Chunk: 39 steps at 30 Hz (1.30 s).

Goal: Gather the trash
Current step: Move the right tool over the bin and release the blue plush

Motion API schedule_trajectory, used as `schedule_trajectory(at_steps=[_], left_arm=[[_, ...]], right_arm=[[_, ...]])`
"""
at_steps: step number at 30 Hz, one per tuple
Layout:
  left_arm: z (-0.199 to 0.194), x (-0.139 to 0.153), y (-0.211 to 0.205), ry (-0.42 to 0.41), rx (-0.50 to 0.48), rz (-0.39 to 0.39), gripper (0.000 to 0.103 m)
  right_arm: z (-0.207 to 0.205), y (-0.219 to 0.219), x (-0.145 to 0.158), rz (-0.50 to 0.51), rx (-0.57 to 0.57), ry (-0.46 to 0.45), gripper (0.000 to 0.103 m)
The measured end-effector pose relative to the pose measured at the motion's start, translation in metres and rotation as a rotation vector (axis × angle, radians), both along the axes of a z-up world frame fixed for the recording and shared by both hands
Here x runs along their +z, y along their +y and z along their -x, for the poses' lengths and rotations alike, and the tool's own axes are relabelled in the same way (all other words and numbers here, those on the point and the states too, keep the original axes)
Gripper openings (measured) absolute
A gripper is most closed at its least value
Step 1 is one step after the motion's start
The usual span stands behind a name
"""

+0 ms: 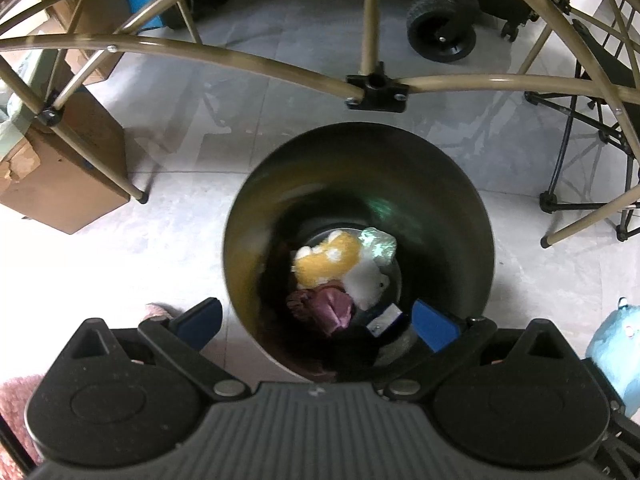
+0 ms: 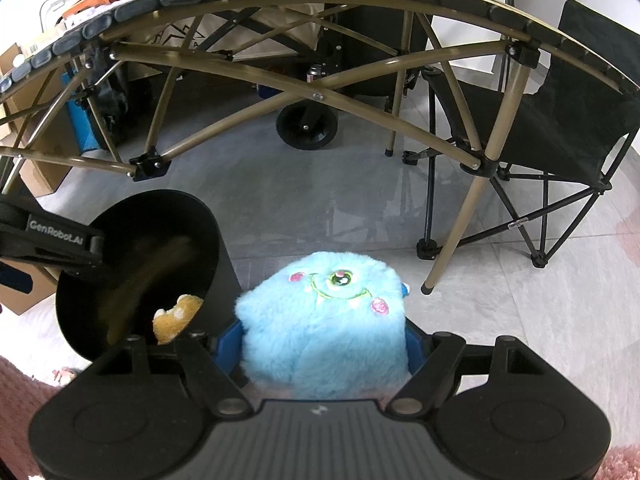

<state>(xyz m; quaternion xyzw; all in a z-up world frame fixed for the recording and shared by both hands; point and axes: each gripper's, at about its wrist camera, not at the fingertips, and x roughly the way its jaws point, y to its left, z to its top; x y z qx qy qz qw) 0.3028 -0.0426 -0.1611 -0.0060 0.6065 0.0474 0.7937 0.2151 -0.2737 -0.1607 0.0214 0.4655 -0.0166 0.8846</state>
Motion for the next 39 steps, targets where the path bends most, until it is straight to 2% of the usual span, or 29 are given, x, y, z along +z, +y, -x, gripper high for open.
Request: schedule_trajectory(at_steps=[18,39], left_arm=[[0.017,0.005,0.054,-0.031,0.034,-0.052,0.103],[0.037,0.002,0.132,-0.025,0.149,-0.029,0.103]], right_arm=[[-0.007,0.041,0.007,-0.028,0.088,0.023,0.076],[-0.034,0.122,0.002,-0.036,0.192,0.079,0.076]])
